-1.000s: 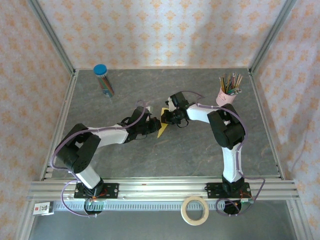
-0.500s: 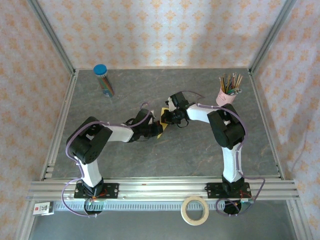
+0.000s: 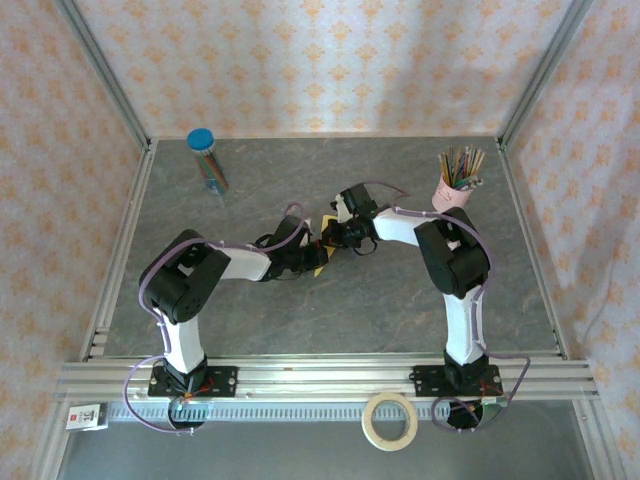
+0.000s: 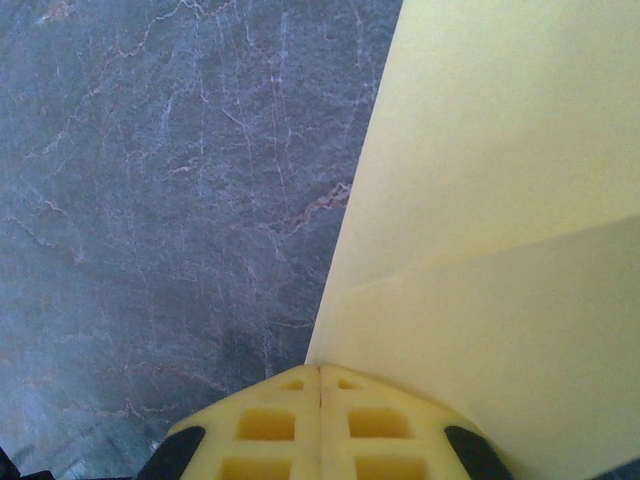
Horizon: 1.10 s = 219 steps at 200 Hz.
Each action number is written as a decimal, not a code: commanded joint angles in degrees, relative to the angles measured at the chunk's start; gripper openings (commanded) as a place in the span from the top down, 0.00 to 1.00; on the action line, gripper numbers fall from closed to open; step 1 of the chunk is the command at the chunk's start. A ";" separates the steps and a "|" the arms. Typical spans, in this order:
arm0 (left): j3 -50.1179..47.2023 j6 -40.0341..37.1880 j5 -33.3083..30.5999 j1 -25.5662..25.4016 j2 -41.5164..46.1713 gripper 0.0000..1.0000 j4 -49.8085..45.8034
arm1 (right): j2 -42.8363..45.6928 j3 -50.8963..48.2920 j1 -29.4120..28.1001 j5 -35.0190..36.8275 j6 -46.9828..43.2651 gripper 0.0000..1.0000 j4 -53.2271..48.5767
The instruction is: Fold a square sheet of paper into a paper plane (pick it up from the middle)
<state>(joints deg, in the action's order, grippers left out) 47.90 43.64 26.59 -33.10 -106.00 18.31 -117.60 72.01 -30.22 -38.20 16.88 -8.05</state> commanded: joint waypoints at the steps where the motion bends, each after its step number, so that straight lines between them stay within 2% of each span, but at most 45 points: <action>1: 0.13 -1.23 0.84 -1.00 -0.97 1.00 -4.52 | -4.60 -1.58 -0.10 5.81 0.13 0.99 -3.76; 88: -1.04 -2.19 -0.31 -2.72 0.98 1.00 -10.98 | -6.01 -2.71 0.33 10.13 0.45 1.00 -4.79; 193: -8.43 -0.05 -0.36 -4.89 7.00 1.00 -14.02 | -6.33 -2.45 0.32 10.22 0.29 1.00 -5.10; 219: -9.41 0.55 -1.34 -4.89 10.70 1.00 -14.37 | -5.74 -2.89 0.25 8.88 0.48 1.00 -4.55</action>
<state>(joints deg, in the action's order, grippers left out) 40.75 43.07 24.58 -37.06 -97.95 12.29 -117.82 72.01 -30.17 -37.54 17.34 -7.75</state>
